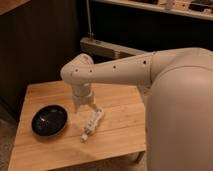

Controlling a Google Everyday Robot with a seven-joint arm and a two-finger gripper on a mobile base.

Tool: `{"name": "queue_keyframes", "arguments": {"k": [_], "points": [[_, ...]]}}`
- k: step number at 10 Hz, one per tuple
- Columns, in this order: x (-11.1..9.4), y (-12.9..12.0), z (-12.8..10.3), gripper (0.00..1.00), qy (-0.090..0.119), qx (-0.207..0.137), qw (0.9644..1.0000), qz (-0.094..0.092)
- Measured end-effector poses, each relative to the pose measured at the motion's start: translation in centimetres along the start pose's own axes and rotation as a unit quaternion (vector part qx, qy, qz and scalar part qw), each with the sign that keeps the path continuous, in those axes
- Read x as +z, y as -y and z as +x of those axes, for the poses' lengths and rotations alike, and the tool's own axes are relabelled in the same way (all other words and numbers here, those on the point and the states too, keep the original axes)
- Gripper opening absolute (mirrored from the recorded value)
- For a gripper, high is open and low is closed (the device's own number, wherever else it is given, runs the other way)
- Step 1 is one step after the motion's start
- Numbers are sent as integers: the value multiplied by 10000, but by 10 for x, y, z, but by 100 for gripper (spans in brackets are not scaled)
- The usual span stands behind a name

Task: Place the bottle in the ceramic bowl

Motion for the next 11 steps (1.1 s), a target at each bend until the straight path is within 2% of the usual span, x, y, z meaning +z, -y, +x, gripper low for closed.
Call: {"name": "queue_keyframes", "arguments": {"k": [4,6,8,11], "points": [[1,0,0,65,-36,37,10000,-29],[16,16,-2,65,-179,415,9990,30],[49,31,-1,65,-344,842,9958,104],[97,46,2,65,-557,1231,9907,183]]}}
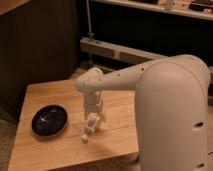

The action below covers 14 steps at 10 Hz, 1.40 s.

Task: Place the bottle in the ceramic bowl

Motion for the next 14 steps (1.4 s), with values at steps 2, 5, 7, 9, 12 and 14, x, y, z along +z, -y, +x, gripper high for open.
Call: {"name": "queue_keyframes", "arguments": {"k": [2,5,7,9,12,14], "points": [[23,-2,-1,65,-127,43,9999,-42],[48,2,-5,65,-340,217,9984,-389],[56,2,-9,64,-440,292,9971,-543],[60,-8,-10,47,-483,194,9969,-589],[46,-25,-12,15,-355,-126,9975,-606],[13,-44,-10,1,-108,-464,9965,-687]]}}
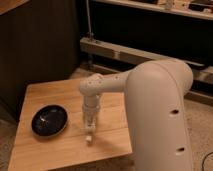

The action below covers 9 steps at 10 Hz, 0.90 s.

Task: Place the bottle in the ceramic bowl

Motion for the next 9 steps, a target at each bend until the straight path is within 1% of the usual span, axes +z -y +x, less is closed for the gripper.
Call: {"name": "queue_keyframes", "arguments": {"k": [1,2,3,4,5,6,7,8,9], "points": [[-14,-8,0,0,92,-137,9999,-42],[-40,-30,2,0,237,-464,9985,-154],[-61,-50,3,0,324,-770,9961,-273],[-81,-78,2,0,413,-1107,9920,-454],[-94,-107,-1,0,462,-1444,9863,-656],[-103,-135,-4,0,449,-1820,9778,-933],[-108,-159,-14,0,387,-2215,9654,-1321],[-108,-179,-19,0,301,-2589,9496,-1740],[-105,-191,-23,0,185,-2887,9325,-2161]]}}
